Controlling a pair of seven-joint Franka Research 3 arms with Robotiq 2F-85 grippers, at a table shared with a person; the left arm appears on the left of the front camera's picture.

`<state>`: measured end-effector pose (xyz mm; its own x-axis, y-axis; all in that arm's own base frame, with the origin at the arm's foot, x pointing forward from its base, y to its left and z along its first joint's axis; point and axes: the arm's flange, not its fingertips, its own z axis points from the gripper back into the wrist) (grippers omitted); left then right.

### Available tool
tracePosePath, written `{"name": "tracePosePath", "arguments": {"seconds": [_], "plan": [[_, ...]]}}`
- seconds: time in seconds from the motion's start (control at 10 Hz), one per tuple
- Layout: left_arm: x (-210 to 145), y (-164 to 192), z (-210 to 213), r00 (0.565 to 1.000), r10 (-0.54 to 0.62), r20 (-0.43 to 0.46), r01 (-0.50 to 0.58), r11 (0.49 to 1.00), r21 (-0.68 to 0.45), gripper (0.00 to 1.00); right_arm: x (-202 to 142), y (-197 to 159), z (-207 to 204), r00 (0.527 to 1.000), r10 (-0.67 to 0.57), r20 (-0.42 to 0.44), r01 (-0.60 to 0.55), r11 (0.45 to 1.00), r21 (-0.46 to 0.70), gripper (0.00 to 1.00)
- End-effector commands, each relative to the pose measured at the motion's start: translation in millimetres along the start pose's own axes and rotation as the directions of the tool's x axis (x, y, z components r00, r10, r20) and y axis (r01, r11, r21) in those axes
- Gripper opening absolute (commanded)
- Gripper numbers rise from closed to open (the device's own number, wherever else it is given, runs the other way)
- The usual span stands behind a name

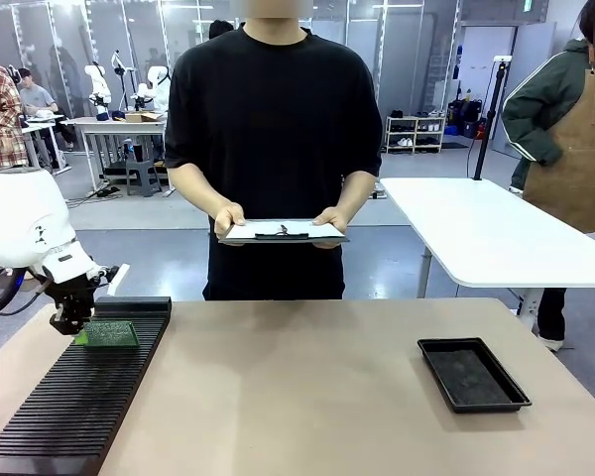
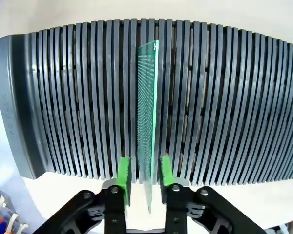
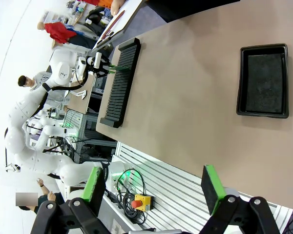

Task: Inspect the PCB.
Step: Pick up the Blank PCB and present it to the human.

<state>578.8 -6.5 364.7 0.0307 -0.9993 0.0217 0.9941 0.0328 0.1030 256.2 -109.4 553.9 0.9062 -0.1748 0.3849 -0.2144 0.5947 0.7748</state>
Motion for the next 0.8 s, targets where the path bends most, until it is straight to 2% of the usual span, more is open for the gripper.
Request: {"name": "tracePosePath", "arguments": {"seconds": [0.0,0.4,0.7], "plan": [[-4.4,3.4,4.4,0.999,-0.006,0.036,0.006,1.000,0.012,0.00,0.7,0.5,0.3,1.000,0.013,0.004,-0.013,1.000,0.008,1.00],[-3.2,-0.4,16.0,1.000,-0.003,0.021,0.002,1.000,0.016,0.00,0.7,0.5,0.3,1.000,0.013,0.004,-0.013,1.000,0.008,1.00],[2.9,-24.4,61.7,0.998,0.002,0.061,-0.008,0.996,0.094,0.00,0.7,0.5,0.3,1.000,0.013,0.004,-0.013,1.000,0.008,1.00]]}}
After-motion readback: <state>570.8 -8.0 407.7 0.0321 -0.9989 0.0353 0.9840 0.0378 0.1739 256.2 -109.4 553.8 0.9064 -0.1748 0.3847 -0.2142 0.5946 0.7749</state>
